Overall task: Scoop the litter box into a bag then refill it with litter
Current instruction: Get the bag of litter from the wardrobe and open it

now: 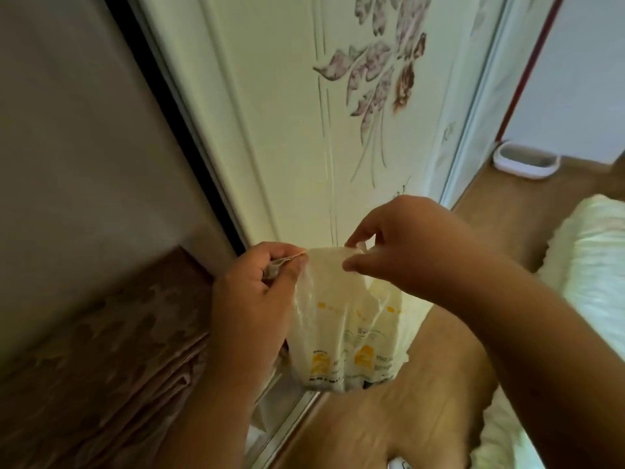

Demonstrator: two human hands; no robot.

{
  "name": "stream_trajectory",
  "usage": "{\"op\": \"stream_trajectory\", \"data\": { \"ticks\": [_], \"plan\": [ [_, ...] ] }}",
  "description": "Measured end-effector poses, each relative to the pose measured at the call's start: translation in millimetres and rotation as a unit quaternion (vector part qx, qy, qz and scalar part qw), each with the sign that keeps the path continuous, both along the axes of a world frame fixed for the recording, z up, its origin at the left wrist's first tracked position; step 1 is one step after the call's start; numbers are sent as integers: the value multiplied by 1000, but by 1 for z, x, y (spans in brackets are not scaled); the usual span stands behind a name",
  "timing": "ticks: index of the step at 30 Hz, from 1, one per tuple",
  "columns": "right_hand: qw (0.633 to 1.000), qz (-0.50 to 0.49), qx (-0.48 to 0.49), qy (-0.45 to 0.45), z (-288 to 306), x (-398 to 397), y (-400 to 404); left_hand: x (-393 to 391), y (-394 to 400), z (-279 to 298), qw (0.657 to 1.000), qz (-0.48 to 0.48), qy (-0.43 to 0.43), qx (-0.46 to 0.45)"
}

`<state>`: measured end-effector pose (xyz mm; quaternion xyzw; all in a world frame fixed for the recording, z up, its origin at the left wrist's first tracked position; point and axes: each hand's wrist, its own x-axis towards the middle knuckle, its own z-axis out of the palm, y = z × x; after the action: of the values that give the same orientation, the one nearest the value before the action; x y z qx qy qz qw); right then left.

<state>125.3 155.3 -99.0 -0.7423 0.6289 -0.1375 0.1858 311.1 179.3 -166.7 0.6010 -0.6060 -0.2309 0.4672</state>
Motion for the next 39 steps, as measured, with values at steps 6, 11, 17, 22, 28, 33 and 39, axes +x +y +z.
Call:
{"op": "stream_trajectory", "data": {
  "ticks": [6, 11, 17, 22, 28, 33, 39],
  "plan": [
    [989, -151, 12, -2, -18, -15, 32, -14, -25, -16, 989, -147, -10, -16],
    [970, -238, 44, -7, -25, -39, 60, -50, -33, -22, 972, -234, -18, -19],
    [951, -305, 48, -12, -31, -83, 83, -104, -31, -30, 952, -304, -7, -16],
    [943, -329, 56, -13, -38, -122, 98, -143, -22, -41, 938, -346, -2, 9],
    [939, -343, 35, 7, -35, -170, 113, -194, -13, -39, 928, -371, 15, 16],
    [937, -350, 10, -4, -36, -201, 117, -231, -16, -36, 926, -376, 14, 0],
    [927, -376, -12, 1, -40, -236, 105, -269, -35, -33, 922, -388, 15, -6]
  ]
}}
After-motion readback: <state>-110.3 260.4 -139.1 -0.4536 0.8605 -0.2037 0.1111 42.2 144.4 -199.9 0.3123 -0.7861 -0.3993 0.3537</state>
